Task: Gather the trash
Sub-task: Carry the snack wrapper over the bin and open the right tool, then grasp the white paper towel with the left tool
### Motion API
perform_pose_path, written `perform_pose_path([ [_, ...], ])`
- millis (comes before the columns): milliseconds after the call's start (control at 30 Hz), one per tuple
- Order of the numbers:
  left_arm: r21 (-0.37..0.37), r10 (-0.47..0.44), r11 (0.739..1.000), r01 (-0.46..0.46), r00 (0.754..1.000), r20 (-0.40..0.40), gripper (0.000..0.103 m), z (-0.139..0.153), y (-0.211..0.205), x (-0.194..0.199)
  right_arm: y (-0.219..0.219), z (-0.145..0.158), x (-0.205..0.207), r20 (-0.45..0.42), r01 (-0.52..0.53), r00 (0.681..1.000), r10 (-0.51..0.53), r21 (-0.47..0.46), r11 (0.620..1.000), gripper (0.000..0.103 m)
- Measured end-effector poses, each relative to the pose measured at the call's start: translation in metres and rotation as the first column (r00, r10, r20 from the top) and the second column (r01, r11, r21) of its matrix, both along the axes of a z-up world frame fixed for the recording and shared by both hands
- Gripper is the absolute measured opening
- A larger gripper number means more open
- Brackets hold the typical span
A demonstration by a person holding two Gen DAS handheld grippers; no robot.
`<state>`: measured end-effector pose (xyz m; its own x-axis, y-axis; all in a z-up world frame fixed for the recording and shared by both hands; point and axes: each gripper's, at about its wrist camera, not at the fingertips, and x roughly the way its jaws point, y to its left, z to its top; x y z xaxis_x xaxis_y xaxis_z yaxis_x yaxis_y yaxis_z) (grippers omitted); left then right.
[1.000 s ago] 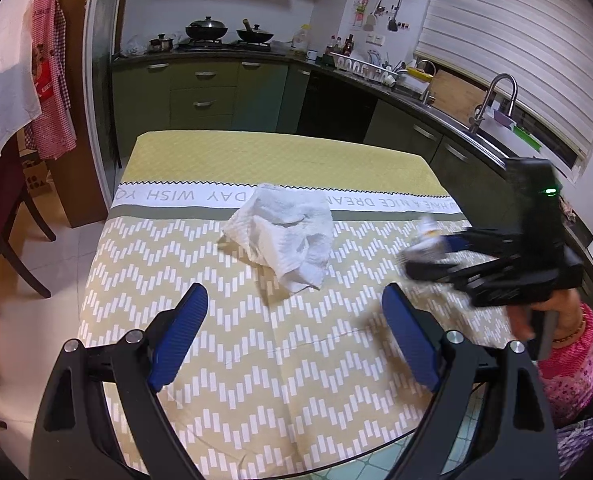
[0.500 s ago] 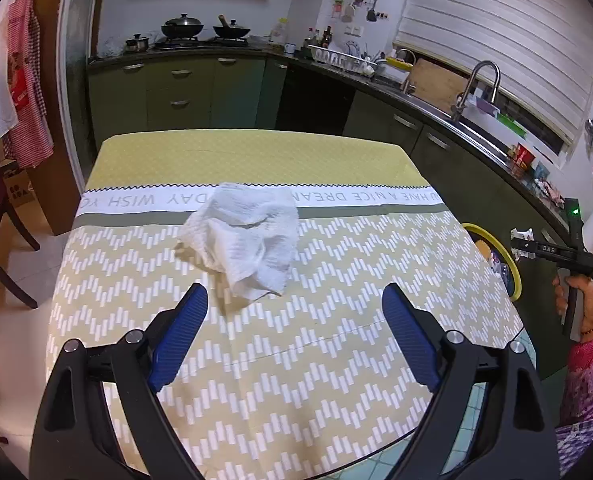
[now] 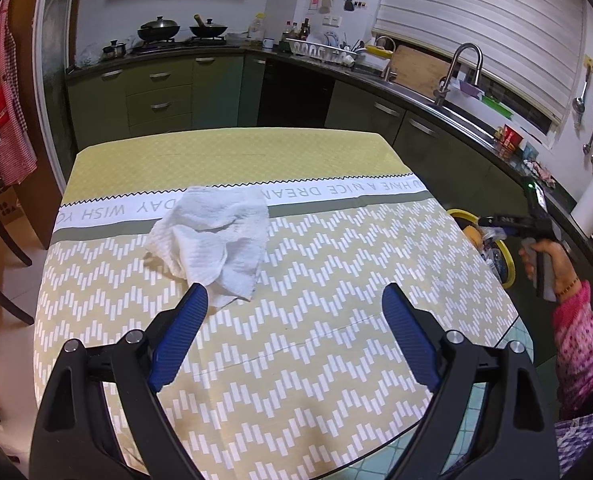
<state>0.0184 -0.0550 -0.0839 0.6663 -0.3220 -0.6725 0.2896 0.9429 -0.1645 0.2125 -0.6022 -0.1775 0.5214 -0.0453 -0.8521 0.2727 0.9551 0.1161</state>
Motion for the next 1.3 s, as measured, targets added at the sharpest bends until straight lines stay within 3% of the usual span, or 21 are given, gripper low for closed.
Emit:
perform_pose_path([
  [300,0.012,-0.035,0.999,0.036,0.999,-0.016,0.085,-0.006,-0.002,0.017,0.017,0.017,-0.049,0.057,-0.01,0.998,0.011,-0.006,1.0,0.085],
  [500,0.08,-0.033,0.996,0.038,0.998,-0.056,0.088,-0.016,0.007,0.058,0.04,0.023,-0.078,0.075,-0.055,0.996,0.055,0.007,0.998,0.085],
  [700,0.154,-0.021,0.988,0.032,0.997,-0.072,0.091,-0.029,0.017,0.105,0.07,0.028,-0.08,0.089,-0.118,0.989,0.117,0.011,0.993,0.085],
  [867,0.199,0.006,0.98,0.022,0.99,-0.142,0.091,-0.053,0.025,0.14,0.09,0.029,-0.072,0.092,-0.166,0.982,0.164,0.018,0.986,0.085],
  [1200,0.17,-0.02,0.984,0.06,0.974,-0.227,0.091,-0.071,0.019,0.156,0.109,0.024,-0.063,0.076,-0.212,0.975,0.209,0.03,0.977,0.085],
  [1300,0.192,-0.014,0.98,0.058,0.975,-0.221,0.083,-0.075,0.011,0.155,0.106,0.022,-0.059,0.078,-0.211,0.975,0.208,0.033,0.977,0.085],
])
